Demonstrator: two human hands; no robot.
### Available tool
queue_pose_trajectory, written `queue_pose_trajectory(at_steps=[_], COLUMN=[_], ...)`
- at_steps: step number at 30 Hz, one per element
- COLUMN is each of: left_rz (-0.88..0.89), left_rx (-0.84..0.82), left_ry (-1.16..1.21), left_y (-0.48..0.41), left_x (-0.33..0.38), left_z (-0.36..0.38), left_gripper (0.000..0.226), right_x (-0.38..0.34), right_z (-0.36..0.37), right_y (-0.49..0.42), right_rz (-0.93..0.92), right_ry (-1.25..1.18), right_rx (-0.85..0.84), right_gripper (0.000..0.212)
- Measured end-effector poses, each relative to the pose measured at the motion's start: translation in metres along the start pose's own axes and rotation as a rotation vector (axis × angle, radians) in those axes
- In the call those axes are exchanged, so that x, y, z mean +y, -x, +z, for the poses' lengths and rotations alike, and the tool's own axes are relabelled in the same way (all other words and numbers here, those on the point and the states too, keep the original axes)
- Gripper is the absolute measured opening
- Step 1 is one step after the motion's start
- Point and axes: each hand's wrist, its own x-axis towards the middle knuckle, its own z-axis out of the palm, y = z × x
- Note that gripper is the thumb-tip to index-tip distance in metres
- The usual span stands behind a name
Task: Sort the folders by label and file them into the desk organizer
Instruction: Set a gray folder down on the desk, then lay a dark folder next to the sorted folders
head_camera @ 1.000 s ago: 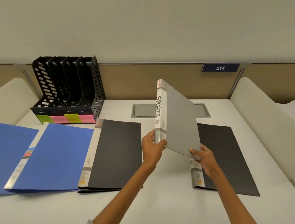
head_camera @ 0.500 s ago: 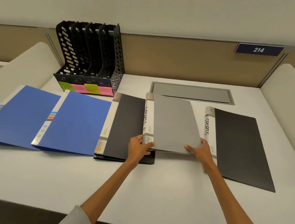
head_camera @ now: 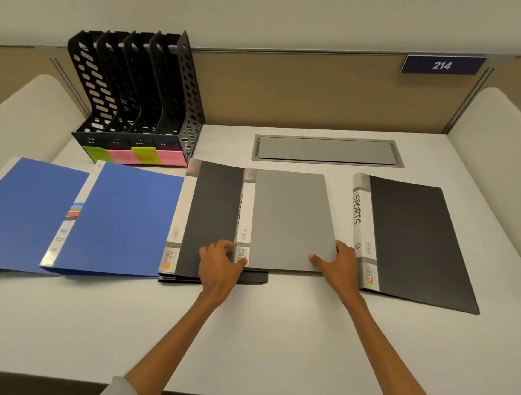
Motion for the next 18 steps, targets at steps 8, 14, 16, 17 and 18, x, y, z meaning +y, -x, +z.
queue_pose_trajectory(at_steps=[8, 14, 16, 17, 18], left_rz=[0.116, 0.198, 0.212, 0.224, 0.237], left_rx=[0.001, -0.152, -0.234, -0.277, -0.329], left_ry=[0.035, 0.157, 0.181, 0.188, 0.186], left_y=[0.001, 0.006, 0.007, 0.008, 0.009], left_x=[0.027, 0.075, 0.092, 0.098, 0.105], left_z=[0.012, 0.04, 0.054, 0.061, 0.068], left_gripper=[0.056, 0.047, 0.045, 0.045, 0.045], right_x=[-0.002, 0.013, 0.025, 0.031, 0.038], right_z=[-0.016, -0.052, -0.071, -0.081, -0.091], right_y=[-0.006, -0.018, -0.023, -0.025, -0.026], right_rz=[-0.064, -0.053, -0.029, -0.002, 0.041], right_ry=[-0.05, -0.031, 0.019, 0.054, 0.071], right_rx=[0.12, 0.239, 0.274, 0.286, 0.299], right_gripper=[0.058, 0.043, 0.045, 0.048, 0.053])
